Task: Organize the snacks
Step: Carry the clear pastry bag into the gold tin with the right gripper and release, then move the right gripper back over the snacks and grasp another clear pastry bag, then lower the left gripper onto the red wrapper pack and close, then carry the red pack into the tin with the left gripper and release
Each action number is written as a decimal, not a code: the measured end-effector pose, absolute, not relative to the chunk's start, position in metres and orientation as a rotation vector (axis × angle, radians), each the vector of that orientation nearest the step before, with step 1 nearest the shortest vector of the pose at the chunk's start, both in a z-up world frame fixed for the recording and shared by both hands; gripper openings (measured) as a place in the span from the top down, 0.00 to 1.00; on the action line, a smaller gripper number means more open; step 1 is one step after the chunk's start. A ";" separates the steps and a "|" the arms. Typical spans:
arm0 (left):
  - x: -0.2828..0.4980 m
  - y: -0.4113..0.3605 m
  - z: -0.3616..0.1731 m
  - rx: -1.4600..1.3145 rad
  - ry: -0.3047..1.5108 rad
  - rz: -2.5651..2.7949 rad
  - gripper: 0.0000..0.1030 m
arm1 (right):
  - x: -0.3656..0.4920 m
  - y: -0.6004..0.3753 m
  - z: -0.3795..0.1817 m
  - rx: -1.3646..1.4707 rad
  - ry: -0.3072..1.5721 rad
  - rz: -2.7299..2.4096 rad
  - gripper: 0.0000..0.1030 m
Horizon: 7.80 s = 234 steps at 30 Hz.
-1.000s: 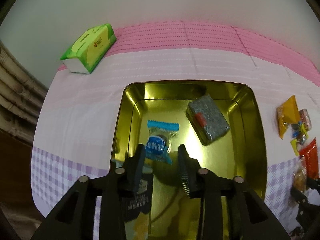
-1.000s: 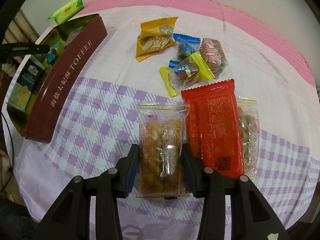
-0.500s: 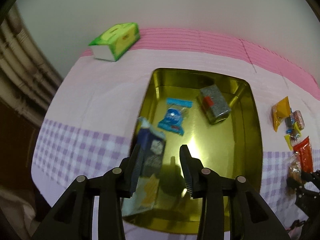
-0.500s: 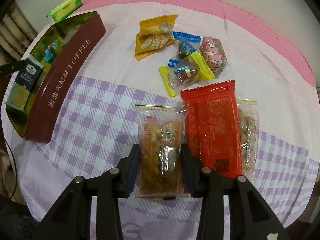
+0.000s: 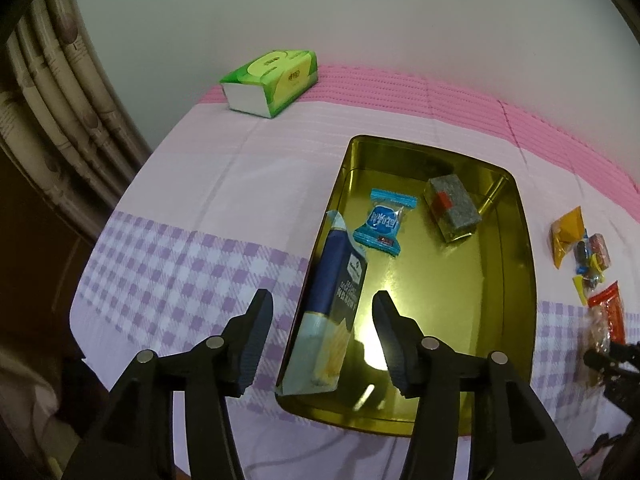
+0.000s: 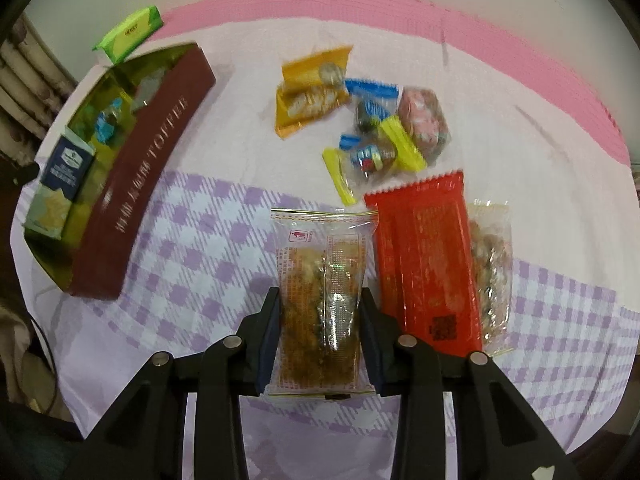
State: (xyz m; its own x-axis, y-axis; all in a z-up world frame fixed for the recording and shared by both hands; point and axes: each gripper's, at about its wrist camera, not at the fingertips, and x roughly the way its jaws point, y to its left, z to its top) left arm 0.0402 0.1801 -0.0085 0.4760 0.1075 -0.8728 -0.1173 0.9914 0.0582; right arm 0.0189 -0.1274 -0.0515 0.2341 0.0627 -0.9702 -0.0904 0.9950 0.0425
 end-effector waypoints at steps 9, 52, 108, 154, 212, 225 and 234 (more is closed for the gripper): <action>0.032 0.197 0.001 -0.042 1.027 0.192 0.47 | 0.037 -0.092 -0.015 -0.015 1.259 0.188 0.67; 0.013 0.247 -0.017 -0.135 1.052 0.326 0.45 | 0.082 0.083 -0.064 -0.066 1.343 0.392 0.66; 0.019 0.158 0.016 -0.004 1.019 0.137 0.43 | 0.023 -0.210 -0.068 0.056 1.273 -0.020 0.50; 0.063 -0.154 -0.081 0.076 1.325 -0.212 0.42 | -0.006 -0.306 -0.067 0.144 1.156 -0.093 0.63; 0.025 -0.130 -0.056 0.217 1.146 -0.244 0.56 | -0.007 -0.296 -0.068 0.089 1.148 -0.117 0.62; 0.040 -0.090 -0.029 0.238 1.072 -0.182 0.56 | -0.007 -0.297 -0.068 0.093 1.154 -0.130 0.62; 0.061 -0.038 -0.014 0.225 1.049 -0.120 0.56 | -0.005 -0.296 -0.069 0.097 1.164 -0.147 0.62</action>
State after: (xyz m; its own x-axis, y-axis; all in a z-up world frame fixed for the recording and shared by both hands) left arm 0.0607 -0.0378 -0.0137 0.4943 0.0088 -0.8693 0.2052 0.9705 0.1265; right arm -0.0046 -0.2955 -0.0686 0.3876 -0.0651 -0.9195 0.1659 0.9861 0.0001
